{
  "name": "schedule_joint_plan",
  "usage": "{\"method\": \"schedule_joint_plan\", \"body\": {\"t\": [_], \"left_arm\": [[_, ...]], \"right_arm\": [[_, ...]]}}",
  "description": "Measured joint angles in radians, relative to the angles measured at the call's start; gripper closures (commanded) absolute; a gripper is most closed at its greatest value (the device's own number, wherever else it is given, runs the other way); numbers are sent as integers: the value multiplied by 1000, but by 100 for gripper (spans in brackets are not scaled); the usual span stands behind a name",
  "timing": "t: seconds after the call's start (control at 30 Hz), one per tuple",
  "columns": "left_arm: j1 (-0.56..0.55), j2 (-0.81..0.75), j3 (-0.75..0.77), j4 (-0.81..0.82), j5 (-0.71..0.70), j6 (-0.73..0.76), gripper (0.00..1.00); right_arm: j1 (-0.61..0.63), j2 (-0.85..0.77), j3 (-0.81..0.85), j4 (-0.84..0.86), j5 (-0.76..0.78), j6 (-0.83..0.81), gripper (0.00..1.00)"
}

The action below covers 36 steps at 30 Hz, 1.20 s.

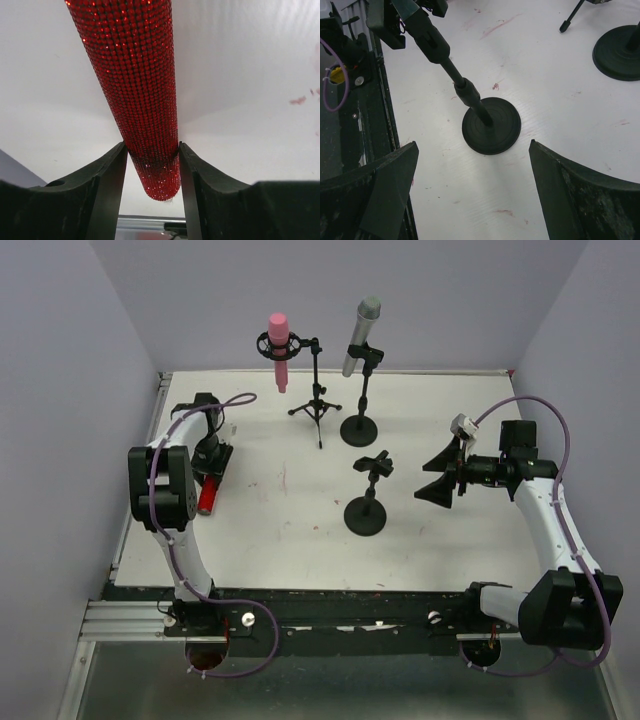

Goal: Attach the microphones to the stand

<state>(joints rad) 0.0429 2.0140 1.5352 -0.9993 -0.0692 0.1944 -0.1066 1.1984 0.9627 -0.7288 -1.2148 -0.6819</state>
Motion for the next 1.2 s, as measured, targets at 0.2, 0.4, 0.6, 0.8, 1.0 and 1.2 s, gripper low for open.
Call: {"method": "schedule_joint_plan", "body": {"t": [0.2, 0.4, 0.6, 0.8, 1.0, 1.2], "left_arm": [[-59, -146, -206, 10, 34, -76, 34], [-109, -194, -300, 26, 40, -137, 31], [-111, -191, -289, 29, 40, -183, 35], [-143, -179, -283, 36, 42, -210, 37], [-174, -179, -317, 63, 63, -223, 38], [-176, -179, -366, 72, 83, -238, 72]], "right_arm": [[0, -10, 0, 0, -5, 0, 0], [0, -13, 0, 0, -6, -1, 0], [0, -13, 0, -1, -6, -4, 0], [0, -13, 0, -2, -6, -11, 0], [0, -13, 0, -2, -6, -17, 0], [0, -13, 0, -2, -6, -19, 0]]}}
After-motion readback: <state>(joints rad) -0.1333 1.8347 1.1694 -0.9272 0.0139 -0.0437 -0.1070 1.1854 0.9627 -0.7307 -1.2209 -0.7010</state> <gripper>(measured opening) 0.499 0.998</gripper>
